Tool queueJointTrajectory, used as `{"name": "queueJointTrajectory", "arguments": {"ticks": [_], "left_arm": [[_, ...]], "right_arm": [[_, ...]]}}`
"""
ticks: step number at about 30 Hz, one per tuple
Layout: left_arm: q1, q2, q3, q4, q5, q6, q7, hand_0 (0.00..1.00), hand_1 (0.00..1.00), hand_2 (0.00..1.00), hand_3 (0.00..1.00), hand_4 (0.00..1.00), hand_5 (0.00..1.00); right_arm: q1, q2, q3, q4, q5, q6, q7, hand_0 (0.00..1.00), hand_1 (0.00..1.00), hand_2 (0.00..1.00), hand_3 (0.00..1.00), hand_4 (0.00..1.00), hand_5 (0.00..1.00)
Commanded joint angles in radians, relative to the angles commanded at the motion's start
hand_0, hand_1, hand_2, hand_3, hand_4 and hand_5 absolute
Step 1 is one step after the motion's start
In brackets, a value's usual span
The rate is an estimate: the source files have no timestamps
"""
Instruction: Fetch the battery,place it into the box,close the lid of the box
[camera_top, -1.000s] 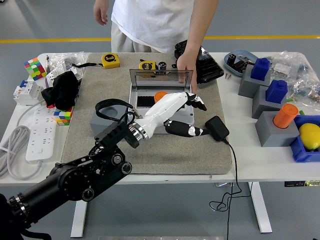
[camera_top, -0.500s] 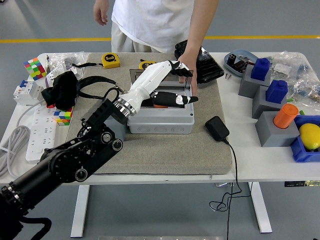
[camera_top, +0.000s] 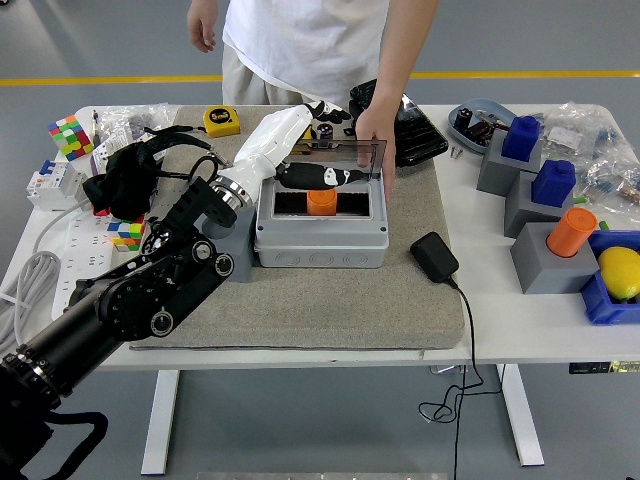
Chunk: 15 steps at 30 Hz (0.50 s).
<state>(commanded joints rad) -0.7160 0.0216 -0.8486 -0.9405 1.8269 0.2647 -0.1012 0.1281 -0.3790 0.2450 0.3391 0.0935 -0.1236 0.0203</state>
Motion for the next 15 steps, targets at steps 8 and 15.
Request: {"name": "queueJointTrajectory", "arguments": {"ticks": [8,15], "left_arm": [[-0.002,0.018,0.038,0.004,0.020,-0.027,0.042,0.659,0.738,0.740,0.749,0.998,0.443],[0.020,0.048,0.051,-0.043,0.008,-0.031,0.048,0.544,0.701,0.713,0.731,0.998,0.445]], "right_arm": [[0.000,-0.001,0.000,0.000,0.000,0.000,0.000,0.553,0.584,0.573,0.542,0.919,0.473],[-0.003,0.001,0.000,-0.001,-0.003,0.000,0.000,0.553,0.584,0.572,0.542,0.919,0.473]]}}
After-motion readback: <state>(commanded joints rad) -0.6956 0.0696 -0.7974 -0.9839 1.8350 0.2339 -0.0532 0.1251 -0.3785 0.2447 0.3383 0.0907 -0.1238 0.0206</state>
